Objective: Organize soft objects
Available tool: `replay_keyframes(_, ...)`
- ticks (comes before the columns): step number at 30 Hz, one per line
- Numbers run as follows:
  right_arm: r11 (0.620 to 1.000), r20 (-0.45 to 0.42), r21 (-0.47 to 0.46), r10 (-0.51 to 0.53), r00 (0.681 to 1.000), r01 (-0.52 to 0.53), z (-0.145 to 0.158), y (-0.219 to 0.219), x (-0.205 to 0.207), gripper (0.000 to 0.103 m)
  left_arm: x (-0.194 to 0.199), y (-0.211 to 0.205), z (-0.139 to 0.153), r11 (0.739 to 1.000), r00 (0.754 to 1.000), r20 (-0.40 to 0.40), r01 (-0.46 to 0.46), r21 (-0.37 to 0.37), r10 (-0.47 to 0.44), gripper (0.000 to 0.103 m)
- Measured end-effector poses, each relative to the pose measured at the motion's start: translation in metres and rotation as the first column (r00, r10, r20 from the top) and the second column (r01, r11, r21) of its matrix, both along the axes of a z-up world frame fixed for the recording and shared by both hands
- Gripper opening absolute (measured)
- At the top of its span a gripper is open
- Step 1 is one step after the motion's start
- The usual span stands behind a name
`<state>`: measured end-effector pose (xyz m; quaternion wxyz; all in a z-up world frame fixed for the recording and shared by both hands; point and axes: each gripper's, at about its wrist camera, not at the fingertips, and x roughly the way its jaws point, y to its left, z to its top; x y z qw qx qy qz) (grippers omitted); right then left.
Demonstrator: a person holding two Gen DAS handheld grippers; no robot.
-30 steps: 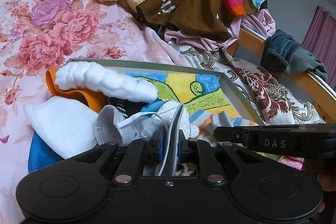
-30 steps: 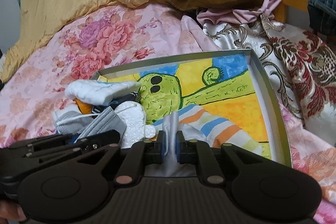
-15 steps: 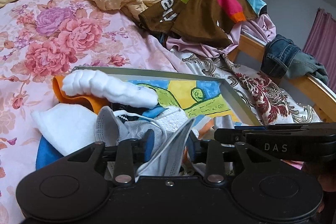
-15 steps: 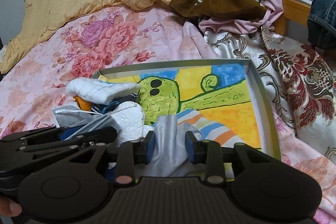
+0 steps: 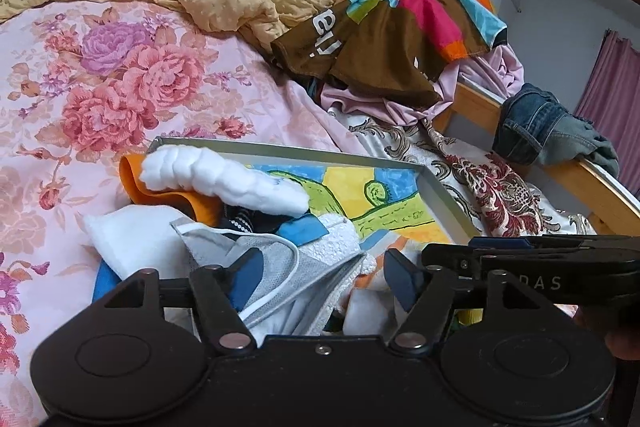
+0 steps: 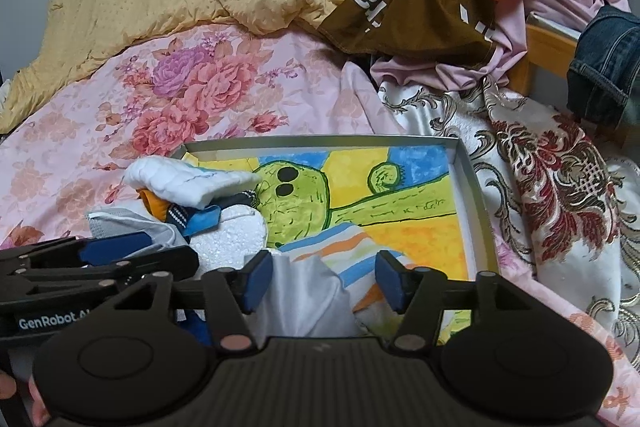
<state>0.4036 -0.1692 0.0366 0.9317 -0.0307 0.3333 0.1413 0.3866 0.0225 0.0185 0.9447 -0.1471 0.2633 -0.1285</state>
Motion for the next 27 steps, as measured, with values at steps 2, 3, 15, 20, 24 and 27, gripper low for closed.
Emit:
replay_keyframes(2, 1.000, 0.009, -0.006, 0.001, 1.000, -0.001, 0.002, 0.000, -0.002, 0.070, -0.002, 0.002, 0.002, 1.000, 1.000, 0.009, -0.004, -0.001, 0.004, 0.073)
replay_keyframes(3, 1.000, 0.014, -0.008, 0.002, 1.000, -0.002, 0.003, -0.001, -0.002, 0.072, -0.003, 0.002, 0.003, 1.000, 1.000, 0.013, -0.007, -0.001, 0.007, 0.074)
replay_keyframes(15, 1.000, 0.063, -0.006, -0.027, 0.998, 0.028, 0.017, -0.010, -0.017, 0.089, -0.022, 0.011, 0.020, 0.997, 0.996, 0.059, -0.071, 0.026, 0.070, 0.091)
replay_keyframes(20, 0.999, 0.082, 0.006, -0.037, 0.996, 0.036, 0.024, -0.014, -0.028, 0.093, -0.034, 0.010, 0.029, 0.995, 0.993, 0.084, -0.083, 0.048, 0.079, 0.096)
replay_keyframes(24, 0.999, 0.100, 0.007, -0.049, 0.994, 0.049, 0.030, -0.018, -0.038, 0.101, -0.049, 0.009, 0.034, 0.992, 0.989, 0.108, -0.105, 0.068, 0.097, 0.101)
replay_keyframes(27, 0.998, 0.111, 0.015, -0.063, 0.992, 0.061, 0.036, -0.022, -0.046, 0.102, -0.059, 0.008, 0.038, 0.990, 0.988, 0.116, -0.112, 0.085, 0.102, 0.102)
